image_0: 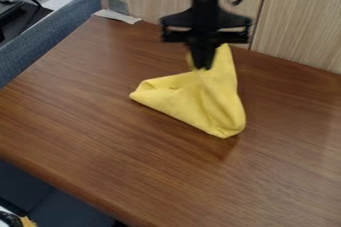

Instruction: Fold the cloth from top right top to center of the cloth

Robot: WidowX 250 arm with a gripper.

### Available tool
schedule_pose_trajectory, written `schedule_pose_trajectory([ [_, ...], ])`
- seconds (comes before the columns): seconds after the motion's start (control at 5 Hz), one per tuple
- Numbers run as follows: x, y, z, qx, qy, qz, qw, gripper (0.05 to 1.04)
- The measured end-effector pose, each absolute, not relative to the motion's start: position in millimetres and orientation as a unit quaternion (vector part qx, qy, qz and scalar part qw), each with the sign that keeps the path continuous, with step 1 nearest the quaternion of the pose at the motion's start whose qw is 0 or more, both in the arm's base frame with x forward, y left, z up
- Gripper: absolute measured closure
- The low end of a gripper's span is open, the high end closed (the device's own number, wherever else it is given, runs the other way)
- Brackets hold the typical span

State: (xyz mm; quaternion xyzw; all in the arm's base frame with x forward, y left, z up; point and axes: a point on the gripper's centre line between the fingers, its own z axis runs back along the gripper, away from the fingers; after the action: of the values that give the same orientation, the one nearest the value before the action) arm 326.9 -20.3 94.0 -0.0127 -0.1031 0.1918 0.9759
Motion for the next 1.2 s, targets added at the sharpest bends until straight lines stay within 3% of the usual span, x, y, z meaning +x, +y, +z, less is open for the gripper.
schedule_pose_trajectory([
  [0.6,310.7,11.4,31.4,0.074,-0.046,0.141,0.986,1.029],
  [0.8,312.0,17.0,23.0,0.073,-0.035,0.136,0.987,1.006],
  [1.0,313.7,20.9,25.7,0.064,-0.015,0.170,0.983,0.853],
  [1.2,313.4,21.9,26.9,0.065,-0.012,0.173,0.983,0.599],
])
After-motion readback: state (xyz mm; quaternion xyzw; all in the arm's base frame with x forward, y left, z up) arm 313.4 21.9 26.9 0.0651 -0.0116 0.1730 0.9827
